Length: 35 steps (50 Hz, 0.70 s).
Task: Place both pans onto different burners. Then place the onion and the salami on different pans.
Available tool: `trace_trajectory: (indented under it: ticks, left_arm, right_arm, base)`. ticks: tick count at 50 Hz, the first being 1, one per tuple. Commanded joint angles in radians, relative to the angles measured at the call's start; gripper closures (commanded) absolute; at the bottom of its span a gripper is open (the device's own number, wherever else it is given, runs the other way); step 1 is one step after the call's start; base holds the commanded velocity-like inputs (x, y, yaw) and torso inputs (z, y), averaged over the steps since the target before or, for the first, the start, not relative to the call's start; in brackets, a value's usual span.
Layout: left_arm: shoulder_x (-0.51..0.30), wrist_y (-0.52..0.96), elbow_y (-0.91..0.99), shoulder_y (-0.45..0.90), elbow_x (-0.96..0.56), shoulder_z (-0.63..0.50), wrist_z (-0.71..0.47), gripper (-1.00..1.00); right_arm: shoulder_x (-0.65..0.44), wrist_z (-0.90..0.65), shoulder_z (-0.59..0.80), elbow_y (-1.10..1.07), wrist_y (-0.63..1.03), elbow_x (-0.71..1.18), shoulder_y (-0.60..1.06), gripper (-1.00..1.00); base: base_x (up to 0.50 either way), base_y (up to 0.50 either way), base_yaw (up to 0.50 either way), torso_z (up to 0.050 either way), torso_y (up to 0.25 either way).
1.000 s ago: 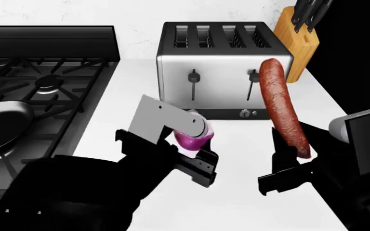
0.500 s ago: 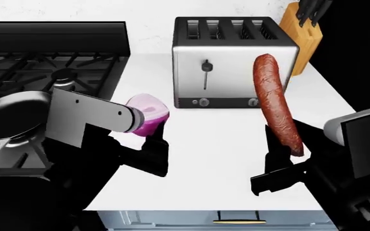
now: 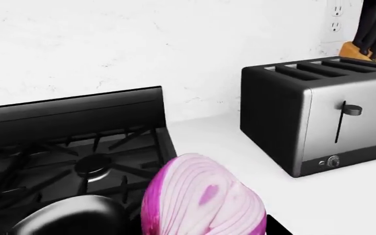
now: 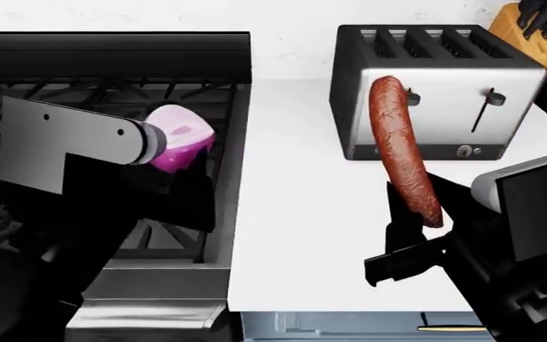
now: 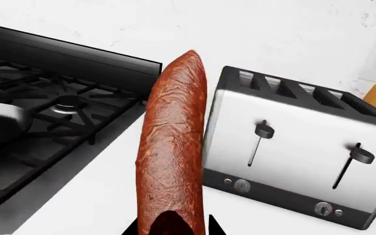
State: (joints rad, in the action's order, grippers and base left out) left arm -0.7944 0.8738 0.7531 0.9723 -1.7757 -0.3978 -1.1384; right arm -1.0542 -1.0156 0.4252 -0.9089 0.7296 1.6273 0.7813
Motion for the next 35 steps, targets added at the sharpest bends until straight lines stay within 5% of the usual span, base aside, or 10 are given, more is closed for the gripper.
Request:
trace_trajectory:
  ticks: [1, 35]
  left_arm:
    - [-0.021, -0.010, -0.013, 0.035, -0.024, 0.012, -0.019, 1.00]
    - [-0.062, -0.017, -0.037, 0.050, -0.029, 0.029, -0.011, 1.00]
  right_arm:
    - [0.009, 0.001, 0.002, 0.002, 0.015, -0.008, 0.016, 1.00]
    - [0.045, -0.041, 0.032, 0.011, 0.063, 0.050, 0.115, 1.00]
  base:
    - [0.00, 0.50, 0.00, 0.000, 0.000]
    - [0.00, 0.50, 0.00, 0.000, 0.000]
